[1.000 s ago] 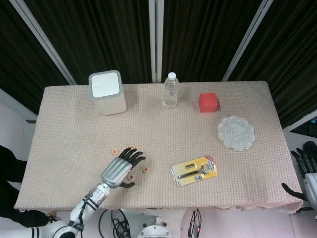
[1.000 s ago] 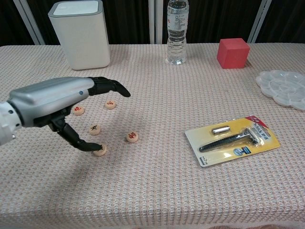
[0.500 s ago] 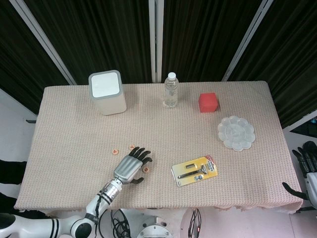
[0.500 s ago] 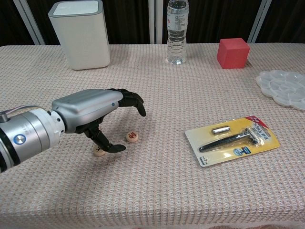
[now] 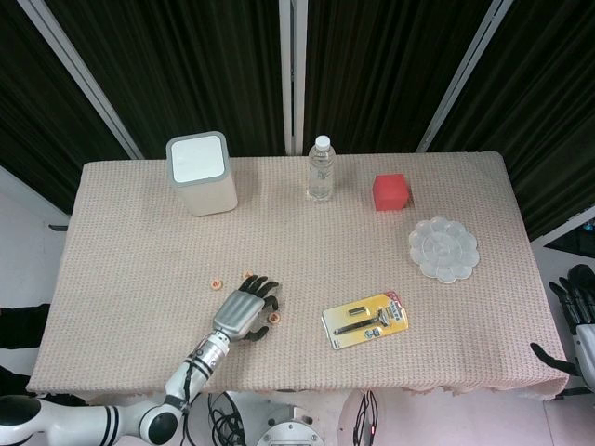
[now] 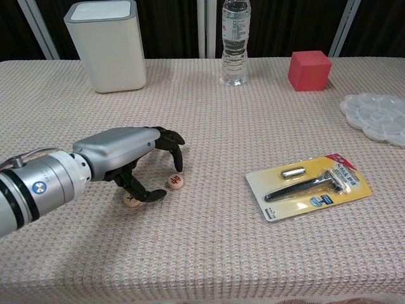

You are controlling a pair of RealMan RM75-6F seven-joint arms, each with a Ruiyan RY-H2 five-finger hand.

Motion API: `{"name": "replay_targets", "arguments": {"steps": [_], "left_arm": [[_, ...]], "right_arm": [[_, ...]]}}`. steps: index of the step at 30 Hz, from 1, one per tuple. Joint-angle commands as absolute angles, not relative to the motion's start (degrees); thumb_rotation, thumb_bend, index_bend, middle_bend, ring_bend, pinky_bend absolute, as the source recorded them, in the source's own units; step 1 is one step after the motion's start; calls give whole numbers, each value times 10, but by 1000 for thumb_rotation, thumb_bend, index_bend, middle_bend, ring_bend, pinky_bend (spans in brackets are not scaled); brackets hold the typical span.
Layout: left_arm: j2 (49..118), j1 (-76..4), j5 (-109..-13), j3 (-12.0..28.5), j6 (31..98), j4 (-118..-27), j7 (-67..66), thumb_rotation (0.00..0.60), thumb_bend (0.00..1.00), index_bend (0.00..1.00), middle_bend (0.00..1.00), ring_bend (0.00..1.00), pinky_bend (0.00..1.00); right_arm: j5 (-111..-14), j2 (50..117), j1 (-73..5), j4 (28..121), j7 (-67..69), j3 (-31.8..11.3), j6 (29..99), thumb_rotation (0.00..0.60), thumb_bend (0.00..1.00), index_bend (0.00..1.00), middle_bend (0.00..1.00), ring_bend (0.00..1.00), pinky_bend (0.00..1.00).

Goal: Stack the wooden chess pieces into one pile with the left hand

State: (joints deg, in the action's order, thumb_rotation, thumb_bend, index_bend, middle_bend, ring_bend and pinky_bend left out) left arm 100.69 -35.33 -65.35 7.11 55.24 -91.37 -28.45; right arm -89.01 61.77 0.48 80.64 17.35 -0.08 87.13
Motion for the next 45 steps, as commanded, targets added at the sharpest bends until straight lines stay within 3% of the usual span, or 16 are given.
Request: {"name": "replay_targets", "arguments": {"steps": [1, 23, 34, 45], "left_arm": [[1007, -354, -663, 67, 557, -907, -274, 600, 313, 438, 101, 0, 0], [1020, -365, -684, 54, 556, -874, -222, 600, 315, 447, 103, 0, 0], [1024, -368, -696, 54, 561, -867, -203, 600, 324, 510, 106, 0, 0], [941, -365, -669, 92, 591, -911, -227, 600, 331, 512, 107, 0, 0]], "right_arm": [[-891, 620, 4, 802, 175, -1, 871, 600, 123, 0, 0, 0, 0], [-885, 619, 2, 802, 167, 0, 857, 600, 140, 0, 0, 0, 0], [-885, 619, 3, 798, 171, 1, 856, 600, 141, 0, 0, 0, 0], [-886, 612, 5, 801, 176, -1, 861, 600, 141, 0, 0, 0, 0]]}}
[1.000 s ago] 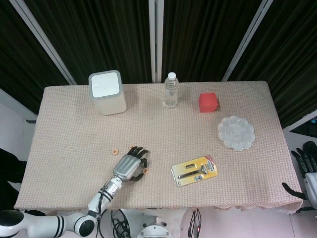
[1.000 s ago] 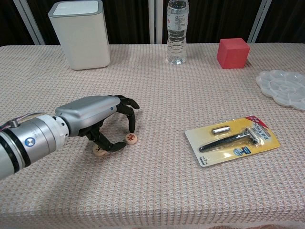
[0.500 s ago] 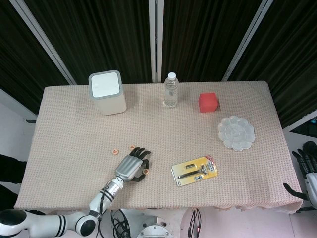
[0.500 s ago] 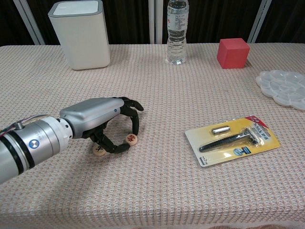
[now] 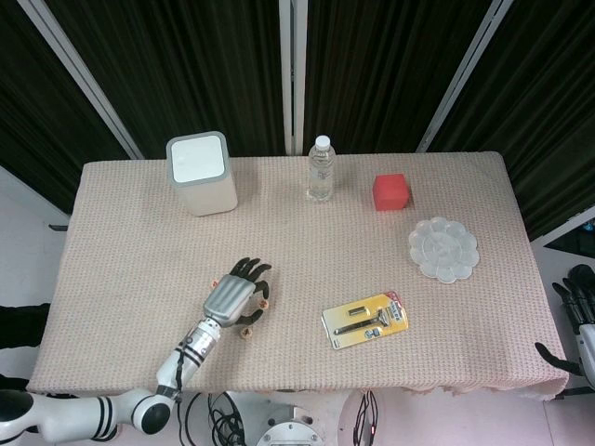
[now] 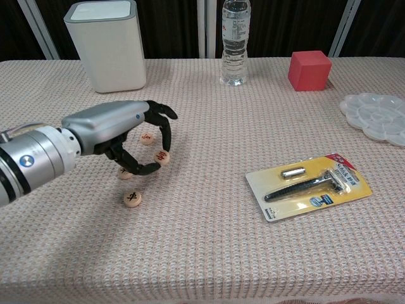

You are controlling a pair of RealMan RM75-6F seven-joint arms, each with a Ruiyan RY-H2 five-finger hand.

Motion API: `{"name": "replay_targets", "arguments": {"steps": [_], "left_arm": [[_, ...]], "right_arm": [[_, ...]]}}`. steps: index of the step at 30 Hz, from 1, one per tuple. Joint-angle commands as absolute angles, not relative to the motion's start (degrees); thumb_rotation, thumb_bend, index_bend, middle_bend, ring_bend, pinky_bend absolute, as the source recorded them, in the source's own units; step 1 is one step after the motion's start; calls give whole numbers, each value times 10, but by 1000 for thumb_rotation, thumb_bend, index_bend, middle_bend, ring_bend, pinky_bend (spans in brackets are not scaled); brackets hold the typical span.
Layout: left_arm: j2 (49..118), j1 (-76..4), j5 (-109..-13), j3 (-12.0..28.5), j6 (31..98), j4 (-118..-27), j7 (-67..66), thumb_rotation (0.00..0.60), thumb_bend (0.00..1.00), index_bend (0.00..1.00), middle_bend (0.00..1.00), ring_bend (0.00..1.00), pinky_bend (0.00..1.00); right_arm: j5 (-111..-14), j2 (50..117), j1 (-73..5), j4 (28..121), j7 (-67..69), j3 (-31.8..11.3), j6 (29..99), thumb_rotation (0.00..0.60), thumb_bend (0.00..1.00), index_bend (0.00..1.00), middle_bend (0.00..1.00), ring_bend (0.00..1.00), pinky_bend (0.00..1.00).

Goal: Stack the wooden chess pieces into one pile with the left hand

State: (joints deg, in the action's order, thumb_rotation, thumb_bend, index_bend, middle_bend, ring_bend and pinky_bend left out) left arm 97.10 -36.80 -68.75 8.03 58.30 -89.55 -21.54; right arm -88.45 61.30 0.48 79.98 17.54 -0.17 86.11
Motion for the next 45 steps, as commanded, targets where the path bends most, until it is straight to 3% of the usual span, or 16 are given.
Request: {"name": "replay_targets", "arguments": {"steps": [1, 8, 23, 45], "left_arm": [[933, -364, -663, 94, 591, -913, -230, 600, 332, 512, 107, 0, 0], [901, -357, -630, 94, 579, -898, -209, 600, 333, 511, 107, 0, 0], [917, -357, -631, 86, 550, -817, -140, 600, 334, 511, 125, 0, 0], [918, -354, -642, 79, 542, -795, -106, 600, 310, 454, 126, 0, 0]], "right_arm": [[-888, 612, 4, 803, 177, -1, 862, 600, 141, 0, 0, 0, 0], [-905, 602, 5, 820, 181, 3, 875, 600, 140, 0, 0, 0, 0], [-904, 594, 4, 839, 157, 5, 870, 600, 141, 0, 0, 0, 0], [-894, 596, 1, 844, 143, 3, 859, 600, 142, 0, 0, 0, 0]]}}
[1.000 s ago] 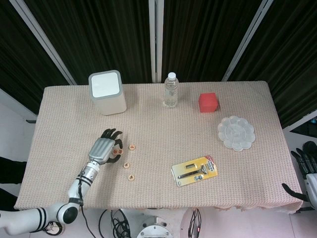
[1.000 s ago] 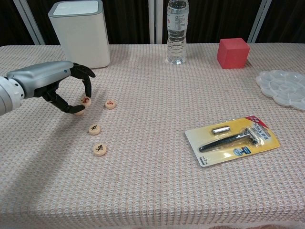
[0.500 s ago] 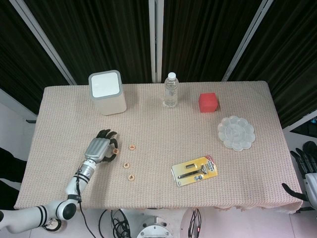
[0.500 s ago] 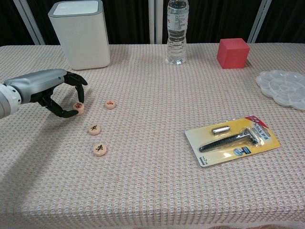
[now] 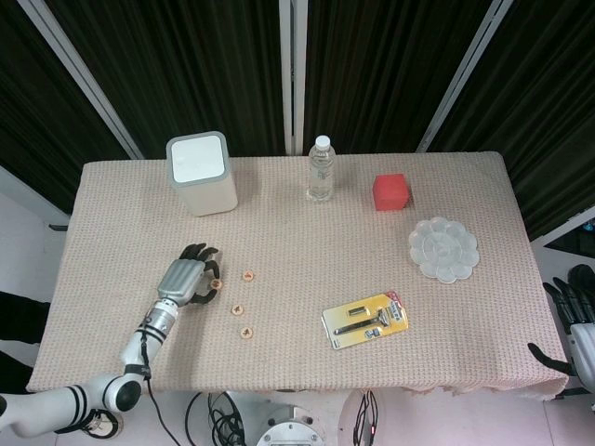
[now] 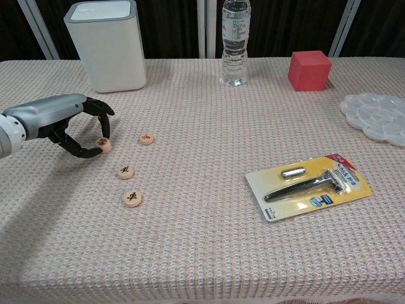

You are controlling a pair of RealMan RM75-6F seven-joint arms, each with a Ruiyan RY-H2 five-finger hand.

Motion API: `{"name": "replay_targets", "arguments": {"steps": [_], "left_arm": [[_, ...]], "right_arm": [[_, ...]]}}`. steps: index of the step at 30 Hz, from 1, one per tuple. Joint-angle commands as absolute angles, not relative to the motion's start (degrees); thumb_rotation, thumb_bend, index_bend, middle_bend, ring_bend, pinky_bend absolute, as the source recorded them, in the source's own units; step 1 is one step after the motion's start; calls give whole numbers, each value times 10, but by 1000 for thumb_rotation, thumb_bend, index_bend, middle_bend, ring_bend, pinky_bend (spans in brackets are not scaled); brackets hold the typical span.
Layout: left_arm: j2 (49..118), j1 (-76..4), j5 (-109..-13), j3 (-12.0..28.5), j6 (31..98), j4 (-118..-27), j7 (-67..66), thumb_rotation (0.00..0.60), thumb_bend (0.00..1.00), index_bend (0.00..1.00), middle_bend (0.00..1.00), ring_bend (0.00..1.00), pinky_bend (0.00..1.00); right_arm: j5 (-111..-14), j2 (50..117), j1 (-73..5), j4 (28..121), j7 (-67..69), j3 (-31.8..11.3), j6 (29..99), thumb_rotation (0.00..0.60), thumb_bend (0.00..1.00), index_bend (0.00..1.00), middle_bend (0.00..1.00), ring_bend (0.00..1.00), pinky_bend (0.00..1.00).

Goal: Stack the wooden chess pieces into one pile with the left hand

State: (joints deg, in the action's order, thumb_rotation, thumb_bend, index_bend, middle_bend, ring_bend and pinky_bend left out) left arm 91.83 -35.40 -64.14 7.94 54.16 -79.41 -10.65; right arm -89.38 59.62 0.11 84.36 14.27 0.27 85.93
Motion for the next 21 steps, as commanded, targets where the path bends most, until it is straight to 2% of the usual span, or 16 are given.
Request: {"name": "replay_targets", "arguments": {"steps": [1, 14, 21], "left_arm": [[917, -353, -642, 79, 542, -795, -105, 600, 309, 449, 126, 0, 0], [910, -354, -650, 78, 548, -809, -108, 600, 307, 366, 118, 0, 0], [892, -345, -700, 71, 588, -872, -104, 600, 298, 342, 115, 0, 0]], "right_arm": [[-894, 596, 1, 844, 143, 3, 859, 600, 142, 0, 0, 0, 0], [-892, 598, 2, 840, 146, 2, 861, 600, 143, 0, 0, 0, 0], [-890, 599, 1, 837, 150, 0, 859, 600, 144, 0, 0, 0, 0]]}}
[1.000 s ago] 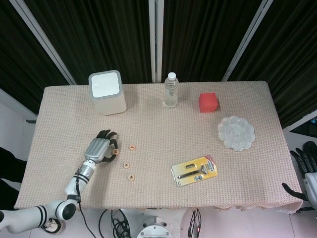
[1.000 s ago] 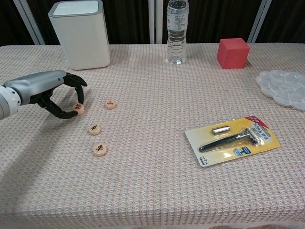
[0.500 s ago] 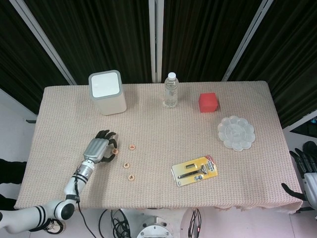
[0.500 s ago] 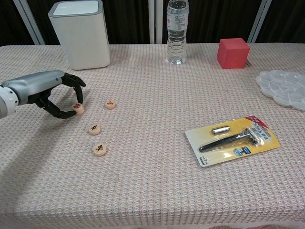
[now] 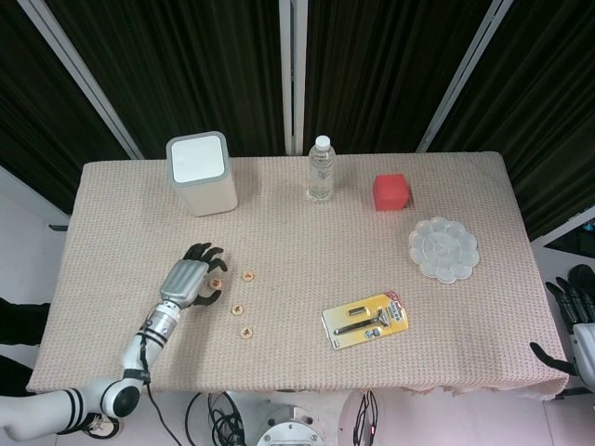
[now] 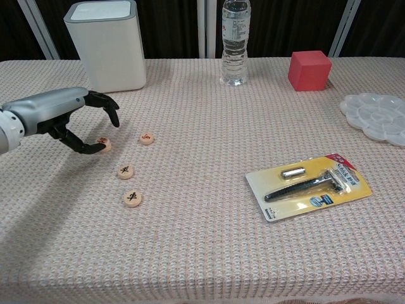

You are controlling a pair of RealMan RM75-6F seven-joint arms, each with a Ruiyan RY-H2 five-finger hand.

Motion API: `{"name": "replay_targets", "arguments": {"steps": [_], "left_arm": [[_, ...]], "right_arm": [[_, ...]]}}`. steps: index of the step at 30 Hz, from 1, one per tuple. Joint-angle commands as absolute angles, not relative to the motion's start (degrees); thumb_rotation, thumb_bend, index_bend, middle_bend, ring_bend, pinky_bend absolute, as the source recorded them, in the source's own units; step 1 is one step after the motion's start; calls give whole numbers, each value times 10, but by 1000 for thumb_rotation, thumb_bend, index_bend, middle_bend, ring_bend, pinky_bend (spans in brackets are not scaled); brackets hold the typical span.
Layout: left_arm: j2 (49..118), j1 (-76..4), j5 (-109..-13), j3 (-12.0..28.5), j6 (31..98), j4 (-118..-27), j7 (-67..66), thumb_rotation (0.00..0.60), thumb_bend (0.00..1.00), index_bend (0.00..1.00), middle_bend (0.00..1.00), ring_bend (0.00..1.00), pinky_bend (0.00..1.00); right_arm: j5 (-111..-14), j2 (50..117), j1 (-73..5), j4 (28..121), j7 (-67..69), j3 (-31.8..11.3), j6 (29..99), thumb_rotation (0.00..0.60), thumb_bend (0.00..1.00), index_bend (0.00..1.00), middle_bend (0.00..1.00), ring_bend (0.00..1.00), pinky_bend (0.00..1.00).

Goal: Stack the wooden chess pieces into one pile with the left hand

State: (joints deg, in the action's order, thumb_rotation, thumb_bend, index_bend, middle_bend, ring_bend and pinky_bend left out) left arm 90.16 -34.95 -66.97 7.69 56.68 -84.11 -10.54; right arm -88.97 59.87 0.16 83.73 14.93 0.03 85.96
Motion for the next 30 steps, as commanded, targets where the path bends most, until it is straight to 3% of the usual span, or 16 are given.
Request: {"name": "replay_targets", "arguments": {"steps": [1, 14, 30], "left_arm": [[890, -344, -710, 68, 593, -881, -105, 600, 297, 342, 115, 0, 0], [893, -329, -775, 14, 609, -911, -136, 600, 296, 353, 112, 0, 0], [929, -331, -787, 4, 590, -842, -139, 600, 297, 367, 99, 0, 0]], "right_arm": [[-889, 600, 1, 836, 150, 0, 858, 600, 144, 0, 0, 0, 0], [-891, 601, 4, 832, 156, 1, 862, 600, 143, 0, 0, 0, 0], [-890, 595, 1, 838, 159, -1, 860, 600, 143, 0, 0, 0, 0]]}}
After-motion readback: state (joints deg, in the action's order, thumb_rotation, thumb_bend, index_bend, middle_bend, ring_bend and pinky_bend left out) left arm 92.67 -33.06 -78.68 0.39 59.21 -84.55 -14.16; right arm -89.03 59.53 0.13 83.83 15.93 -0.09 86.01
